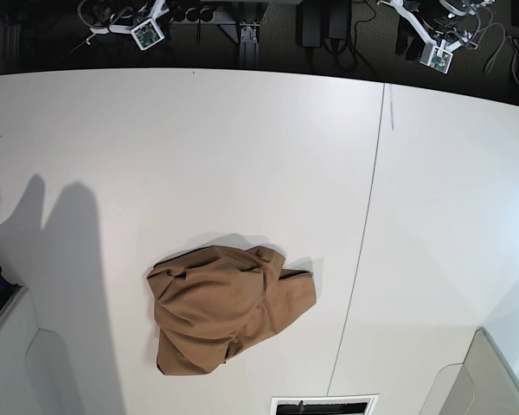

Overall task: Layout the t-shirt on the table in an organized manner, then fold the t-shirt properly
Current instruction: 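Lower both grippers onto the crumpled tan shirt and pinch its edges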

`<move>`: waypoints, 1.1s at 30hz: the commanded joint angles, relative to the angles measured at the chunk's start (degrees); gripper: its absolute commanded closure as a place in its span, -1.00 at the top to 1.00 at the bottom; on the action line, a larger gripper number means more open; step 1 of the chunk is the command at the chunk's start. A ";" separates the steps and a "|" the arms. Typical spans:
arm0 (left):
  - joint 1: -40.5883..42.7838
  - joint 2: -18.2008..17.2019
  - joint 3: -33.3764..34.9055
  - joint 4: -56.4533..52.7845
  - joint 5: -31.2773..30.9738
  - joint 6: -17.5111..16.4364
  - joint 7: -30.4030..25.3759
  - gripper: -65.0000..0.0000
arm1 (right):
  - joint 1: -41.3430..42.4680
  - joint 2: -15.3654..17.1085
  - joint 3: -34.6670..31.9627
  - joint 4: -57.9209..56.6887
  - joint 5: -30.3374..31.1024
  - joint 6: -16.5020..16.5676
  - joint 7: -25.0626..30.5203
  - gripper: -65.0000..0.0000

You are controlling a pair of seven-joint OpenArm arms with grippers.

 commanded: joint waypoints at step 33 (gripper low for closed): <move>-30.77 -16.61 13.88 3.87 -9.14 0.26 -2.56 0.07 | 40.41 -11.50 0.04 -7.43 1.95 -1.86 -7.50 -0.15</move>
